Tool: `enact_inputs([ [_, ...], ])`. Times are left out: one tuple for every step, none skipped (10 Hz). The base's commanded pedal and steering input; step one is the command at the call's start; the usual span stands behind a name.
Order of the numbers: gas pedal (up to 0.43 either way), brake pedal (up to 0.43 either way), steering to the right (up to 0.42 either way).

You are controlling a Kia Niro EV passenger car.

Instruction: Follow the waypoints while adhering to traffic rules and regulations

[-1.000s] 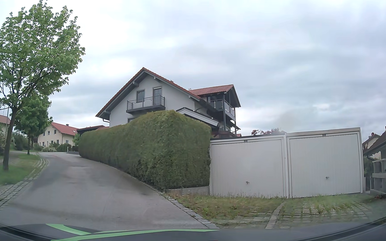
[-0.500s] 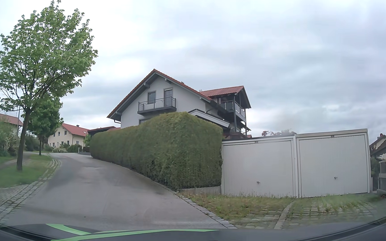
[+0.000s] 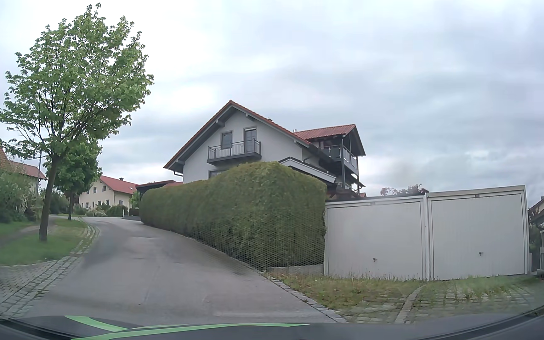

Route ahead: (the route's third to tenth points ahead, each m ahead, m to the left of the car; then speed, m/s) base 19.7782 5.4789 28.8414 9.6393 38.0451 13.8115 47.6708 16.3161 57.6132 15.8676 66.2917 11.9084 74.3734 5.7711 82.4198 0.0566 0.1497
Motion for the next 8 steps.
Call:
enact_inputs([
  [0.000,0.384,0.448],
  [0.000,0.409,0.455],
  [0.000,0.384,0.465],
  [0.000,0.335,0.465],
  [0.000,0.116,0.465],
  [0.000,0.000,0.465],
  [0.000,0.000,0.462],
  [0.098,0.000,0.439],
])
